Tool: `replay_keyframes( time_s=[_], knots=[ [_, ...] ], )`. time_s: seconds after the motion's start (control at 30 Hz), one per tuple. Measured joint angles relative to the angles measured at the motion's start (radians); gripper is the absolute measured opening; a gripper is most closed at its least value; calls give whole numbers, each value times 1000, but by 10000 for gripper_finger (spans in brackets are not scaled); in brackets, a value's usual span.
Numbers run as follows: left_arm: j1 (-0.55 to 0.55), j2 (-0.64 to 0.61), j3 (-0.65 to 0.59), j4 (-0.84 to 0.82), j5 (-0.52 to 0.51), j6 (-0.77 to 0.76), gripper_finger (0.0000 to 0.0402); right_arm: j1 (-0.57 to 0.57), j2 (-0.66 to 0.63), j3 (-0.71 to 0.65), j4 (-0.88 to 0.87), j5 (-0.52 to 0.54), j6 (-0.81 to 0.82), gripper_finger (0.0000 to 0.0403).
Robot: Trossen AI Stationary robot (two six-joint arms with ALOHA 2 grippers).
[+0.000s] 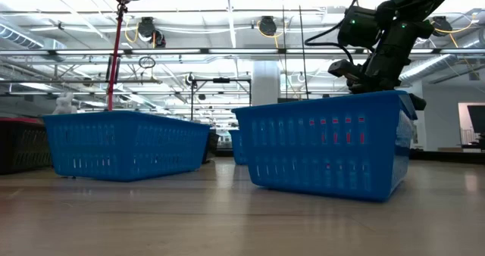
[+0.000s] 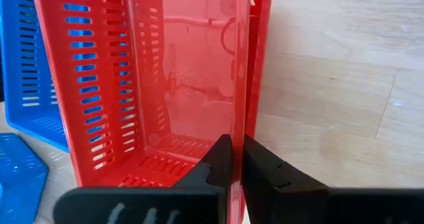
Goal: Stack baskets by color
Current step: Stack the middle right red bin on the top red bin
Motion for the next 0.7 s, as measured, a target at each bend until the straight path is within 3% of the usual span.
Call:
replay_keyframes(
  time_s=[0.17,0.5,0.7],
  knots=[
    [0,0,0,0,0,0,21,0,0,0,3,1,-23,33],
    [0,0,0,0,0,-3,21,0,-26,0,16,30,-54,124],
    [0,0,0,0,-6,-3,21,0,-99,0,53,29,-97,142]
  ],
)
